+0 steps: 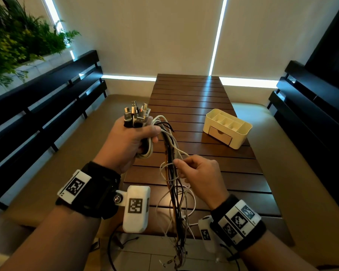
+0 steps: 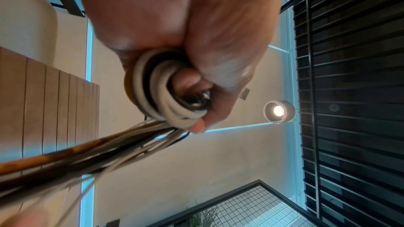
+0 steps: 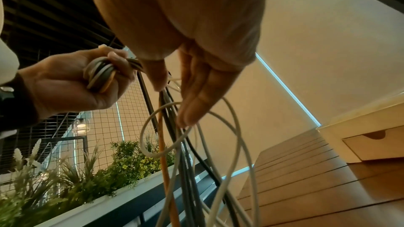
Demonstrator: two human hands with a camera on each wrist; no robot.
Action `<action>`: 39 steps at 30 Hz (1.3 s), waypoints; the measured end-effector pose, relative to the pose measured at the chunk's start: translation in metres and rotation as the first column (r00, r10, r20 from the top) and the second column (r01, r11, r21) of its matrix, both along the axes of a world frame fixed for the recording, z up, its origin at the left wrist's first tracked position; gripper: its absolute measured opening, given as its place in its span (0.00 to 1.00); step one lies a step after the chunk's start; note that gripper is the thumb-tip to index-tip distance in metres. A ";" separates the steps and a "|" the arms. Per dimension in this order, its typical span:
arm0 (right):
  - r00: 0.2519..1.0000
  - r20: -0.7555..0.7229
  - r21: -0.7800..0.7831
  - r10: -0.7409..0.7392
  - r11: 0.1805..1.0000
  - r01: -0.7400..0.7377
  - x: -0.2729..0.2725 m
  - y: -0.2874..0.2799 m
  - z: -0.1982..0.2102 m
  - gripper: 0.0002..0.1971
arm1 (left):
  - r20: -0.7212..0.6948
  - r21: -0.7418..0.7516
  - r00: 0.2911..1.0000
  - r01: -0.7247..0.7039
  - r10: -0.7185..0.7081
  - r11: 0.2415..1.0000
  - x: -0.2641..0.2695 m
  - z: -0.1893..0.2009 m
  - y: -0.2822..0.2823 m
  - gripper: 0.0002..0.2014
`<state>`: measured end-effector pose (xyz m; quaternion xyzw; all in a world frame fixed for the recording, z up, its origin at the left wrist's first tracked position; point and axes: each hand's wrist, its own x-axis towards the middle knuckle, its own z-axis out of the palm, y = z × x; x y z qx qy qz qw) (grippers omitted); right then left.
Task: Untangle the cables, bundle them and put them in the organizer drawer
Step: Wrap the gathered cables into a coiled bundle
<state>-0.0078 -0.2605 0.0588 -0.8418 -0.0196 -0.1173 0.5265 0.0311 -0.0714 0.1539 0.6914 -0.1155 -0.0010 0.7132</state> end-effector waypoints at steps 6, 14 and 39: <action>0.992 -0.091 -0.066 -0.092 0.994 0.086 0.014 -0.002 -0.003 0.15 | -0.044 0.137 0.990 0.139 -0.134 0.981 -0.005 -0.001 -0.002 0.09; 1.000 -0.011 0.113 0.000 0.994 0.001 0.015 -0.009 -0.001 0.04 | -0.143 -0.002 0.982 0.121 -0.120 0.993 -0.002 -0.006 -0.001 0.19; 0.785 -0.610 -0.365 -0.105 0.917 -0.161 0.026 -0.067 -0.054 0.28 | -0.091 -0.276 0.996 -0.041 0.017 0.960 0.024 -0.012 0.010 0.13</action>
